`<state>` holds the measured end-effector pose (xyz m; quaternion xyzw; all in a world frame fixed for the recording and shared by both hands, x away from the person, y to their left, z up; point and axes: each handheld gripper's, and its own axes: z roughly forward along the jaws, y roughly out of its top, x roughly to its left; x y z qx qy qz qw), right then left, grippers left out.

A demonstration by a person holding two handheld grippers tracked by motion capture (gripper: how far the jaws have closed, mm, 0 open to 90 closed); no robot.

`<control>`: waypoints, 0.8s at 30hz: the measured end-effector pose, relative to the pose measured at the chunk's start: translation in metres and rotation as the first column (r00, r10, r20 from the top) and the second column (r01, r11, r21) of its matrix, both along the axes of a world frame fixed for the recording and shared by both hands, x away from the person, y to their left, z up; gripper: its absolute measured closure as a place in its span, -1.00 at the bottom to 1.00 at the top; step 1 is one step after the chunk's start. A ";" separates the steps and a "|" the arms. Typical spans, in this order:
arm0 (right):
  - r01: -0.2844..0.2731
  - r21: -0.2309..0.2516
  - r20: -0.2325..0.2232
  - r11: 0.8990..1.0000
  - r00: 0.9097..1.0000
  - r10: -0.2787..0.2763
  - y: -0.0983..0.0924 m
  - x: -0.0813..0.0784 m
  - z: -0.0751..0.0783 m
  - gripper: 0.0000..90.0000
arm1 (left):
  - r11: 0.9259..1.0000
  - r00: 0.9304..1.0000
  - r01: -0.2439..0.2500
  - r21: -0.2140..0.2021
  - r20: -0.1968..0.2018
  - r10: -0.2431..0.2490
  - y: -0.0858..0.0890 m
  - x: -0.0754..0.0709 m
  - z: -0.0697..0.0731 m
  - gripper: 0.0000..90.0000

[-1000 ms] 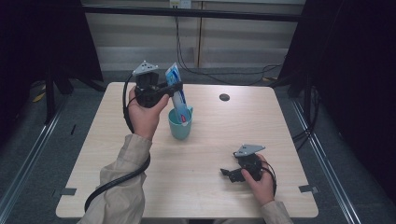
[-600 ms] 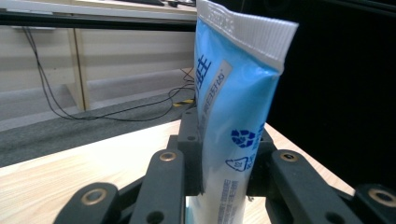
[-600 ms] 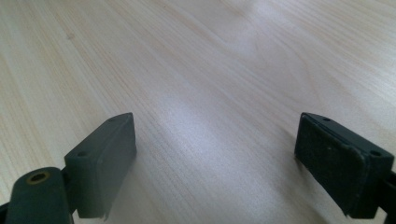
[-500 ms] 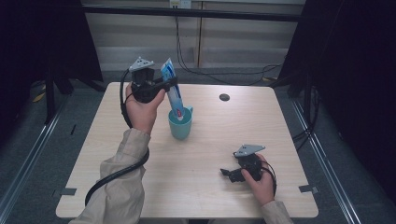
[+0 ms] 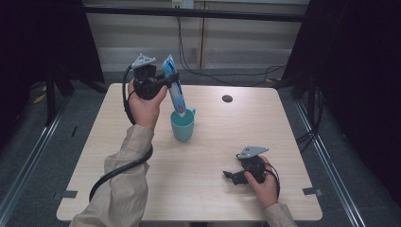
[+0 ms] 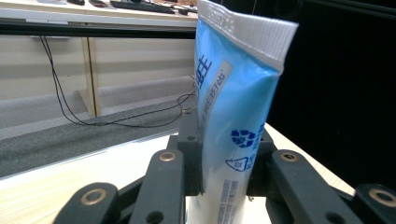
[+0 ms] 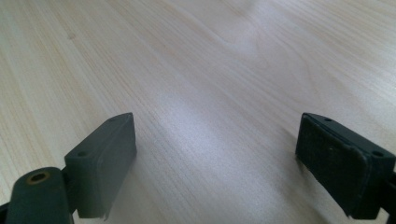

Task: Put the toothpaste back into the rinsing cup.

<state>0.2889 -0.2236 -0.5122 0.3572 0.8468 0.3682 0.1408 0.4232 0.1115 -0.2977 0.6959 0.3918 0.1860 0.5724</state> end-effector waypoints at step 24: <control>0.001 -0.001 0.000 1.000 1.000 -0.001 0.000 0.000 0.000 -0.74 | 1.000 1.000 -0.024 0.018 -0.015 0.024 -0.007 0.012 -0.027 0.64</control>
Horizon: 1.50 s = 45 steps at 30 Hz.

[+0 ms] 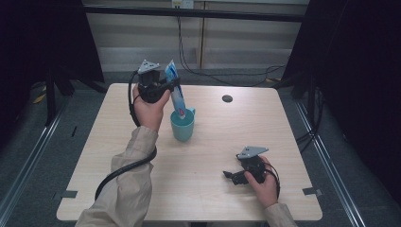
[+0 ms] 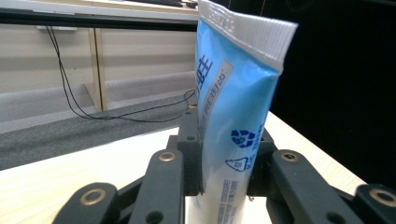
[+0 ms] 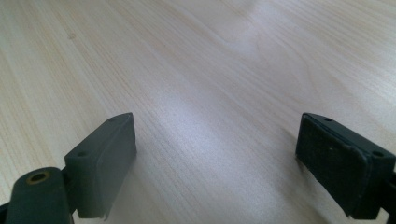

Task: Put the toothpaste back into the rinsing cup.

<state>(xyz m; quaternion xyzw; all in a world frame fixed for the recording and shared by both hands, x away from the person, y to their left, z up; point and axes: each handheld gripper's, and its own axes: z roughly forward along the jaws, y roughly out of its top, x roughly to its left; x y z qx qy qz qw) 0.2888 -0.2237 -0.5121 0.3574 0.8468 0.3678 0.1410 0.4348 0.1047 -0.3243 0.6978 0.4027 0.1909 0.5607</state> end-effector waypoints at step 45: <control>-0.009 0.001 -0.004 1.000 1.000 0.009 0.000 -0.001 0.000 -0.74 | 0.999 0.999 -0.024 0.048 -0.035 0.025 -0.011 -0.002 -0.050 0.63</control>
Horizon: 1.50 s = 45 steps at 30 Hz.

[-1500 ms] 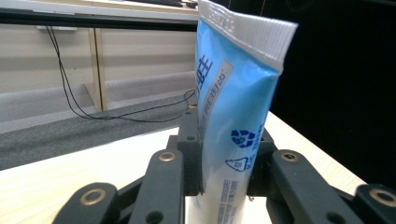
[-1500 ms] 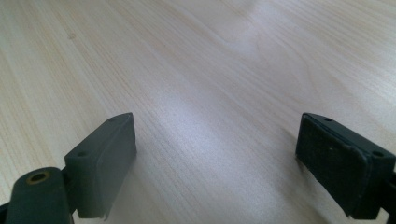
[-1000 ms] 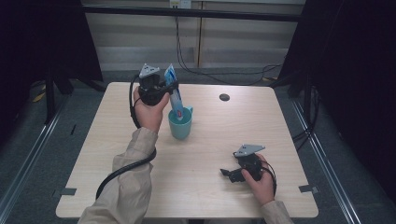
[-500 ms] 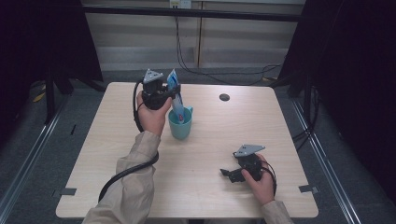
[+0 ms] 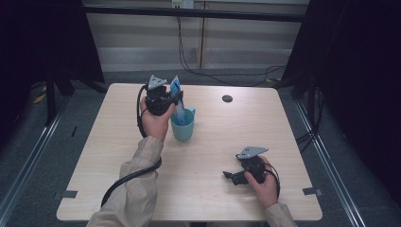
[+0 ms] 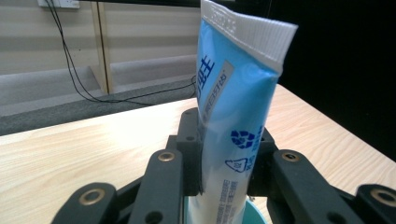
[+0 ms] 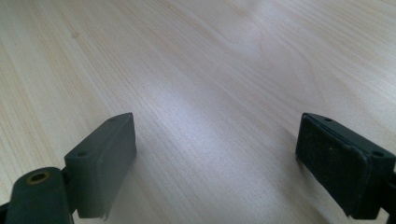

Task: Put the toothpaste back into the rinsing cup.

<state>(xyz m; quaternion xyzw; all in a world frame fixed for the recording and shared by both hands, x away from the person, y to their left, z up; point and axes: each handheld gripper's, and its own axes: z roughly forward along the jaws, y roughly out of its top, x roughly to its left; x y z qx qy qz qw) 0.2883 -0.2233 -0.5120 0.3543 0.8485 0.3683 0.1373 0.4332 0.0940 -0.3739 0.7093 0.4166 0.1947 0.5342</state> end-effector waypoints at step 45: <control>-0.007 -0.001 -0.001 1.000 1.000 0.007 0.000 0.000 0.000 -0.74 | 1.000 0.999 -0.002 0.003 -0.039 0.003 -0.011 -0.006 -0.024 0.63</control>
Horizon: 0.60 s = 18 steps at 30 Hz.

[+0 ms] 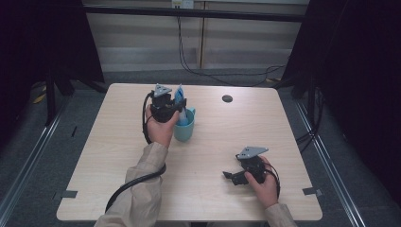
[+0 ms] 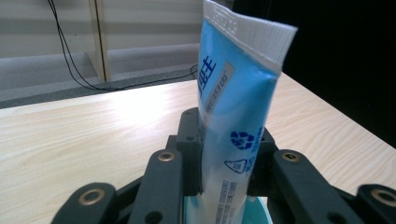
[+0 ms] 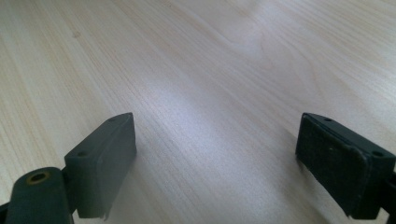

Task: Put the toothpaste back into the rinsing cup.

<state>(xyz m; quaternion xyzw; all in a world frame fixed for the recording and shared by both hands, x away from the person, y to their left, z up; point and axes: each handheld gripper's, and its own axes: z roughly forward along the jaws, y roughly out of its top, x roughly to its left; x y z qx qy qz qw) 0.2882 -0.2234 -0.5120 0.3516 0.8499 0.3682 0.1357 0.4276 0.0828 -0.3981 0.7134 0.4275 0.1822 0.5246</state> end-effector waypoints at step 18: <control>0.000 0.001 0.000 1.000 1.000 0.000 0.000 0.000 0.000 -0.74 | 1.000 1.000 -0.001 0.007 -0.009 0.001 0.001 0.002 -0.004 0.61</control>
